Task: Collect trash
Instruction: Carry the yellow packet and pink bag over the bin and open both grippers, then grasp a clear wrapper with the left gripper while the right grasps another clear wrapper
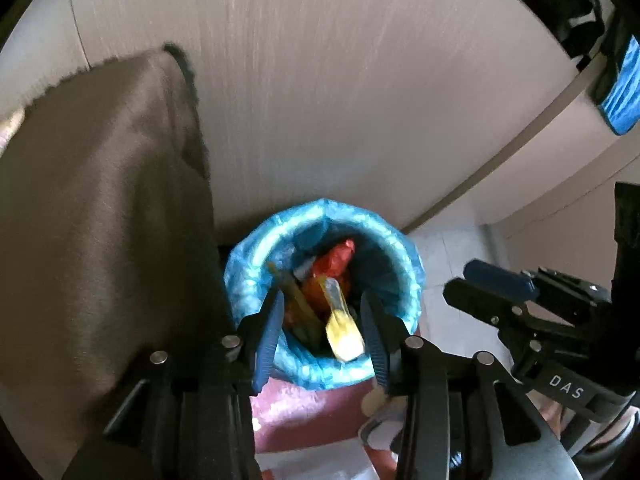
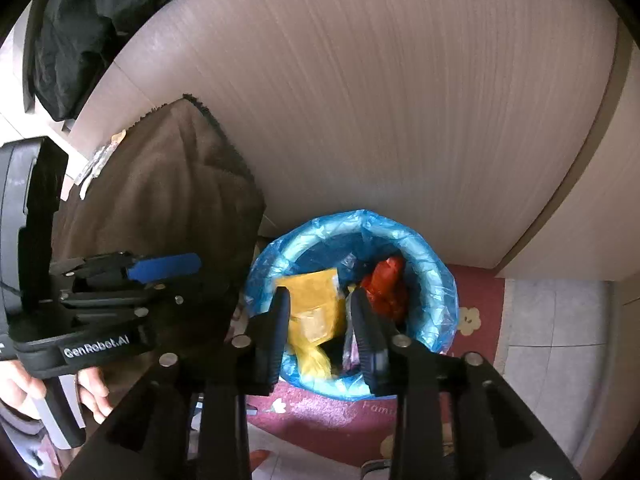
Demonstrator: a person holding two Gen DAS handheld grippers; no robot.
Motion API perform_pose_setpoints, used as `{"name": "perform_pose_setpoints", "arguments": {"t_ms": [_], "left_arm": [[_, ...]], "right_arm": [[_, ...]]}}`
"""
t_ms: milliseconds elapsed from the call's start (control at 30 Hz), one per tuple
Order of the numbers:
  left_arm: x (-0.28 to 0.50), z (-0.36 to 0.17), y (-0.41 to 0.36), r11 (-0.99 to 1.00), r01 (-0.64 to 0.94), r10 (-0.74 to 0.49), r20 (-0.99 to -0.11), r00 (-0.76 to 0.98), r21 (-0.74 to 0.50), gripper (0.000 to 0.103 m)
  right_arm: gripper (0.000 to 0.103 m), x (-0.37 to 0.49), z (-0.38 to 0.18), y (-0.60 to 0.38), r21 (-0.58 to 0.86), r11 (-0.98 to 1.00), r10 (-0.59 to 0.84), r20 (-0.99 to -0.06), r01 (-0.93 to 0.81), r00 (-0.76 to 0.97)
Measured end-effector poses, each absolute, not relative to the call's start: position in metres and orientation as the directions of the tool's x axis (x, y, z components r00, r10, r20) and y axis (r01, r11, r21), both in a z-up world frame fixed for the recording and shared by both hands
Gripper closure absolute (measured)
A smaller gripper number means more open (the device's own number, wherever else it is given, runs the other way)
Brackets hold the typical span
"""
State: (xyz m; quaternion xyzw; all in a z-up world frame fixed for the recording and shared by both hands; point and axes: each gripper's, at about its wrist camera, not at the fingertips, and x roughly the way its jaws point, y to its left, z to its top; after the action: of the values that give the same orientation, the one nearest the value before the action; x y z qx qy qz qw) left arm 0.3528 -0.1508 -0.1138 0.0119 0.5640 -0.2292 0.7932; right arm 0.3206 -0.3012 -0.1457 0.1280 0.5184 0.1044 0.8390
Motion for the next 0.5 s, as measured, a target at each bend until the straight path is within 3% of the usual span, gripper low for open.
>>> {"name": "perform_pose_setpoints", "arguments": {"t_ms": [167, 500], "left_arm": [[0.352, -0.084, -0.132, 0.901, 0.377, -0.352, -0.872, 0.34, -0.217, 0.062], [0.346, -0.022, -0.034, 0.915, 0.34, -0.365, -0.804, 0.469, -0.217, 0.062]], "right_arm": [[0.073, 0.319, -0.129, -0.294, 0.254, 0.965, 0.253, -0.847, -0.062, 0.468], [0.073, 0.319, -0.05, -0.221, 0.189, 0.963, 0.268, -0.739, -0.192, 0.618]]}}
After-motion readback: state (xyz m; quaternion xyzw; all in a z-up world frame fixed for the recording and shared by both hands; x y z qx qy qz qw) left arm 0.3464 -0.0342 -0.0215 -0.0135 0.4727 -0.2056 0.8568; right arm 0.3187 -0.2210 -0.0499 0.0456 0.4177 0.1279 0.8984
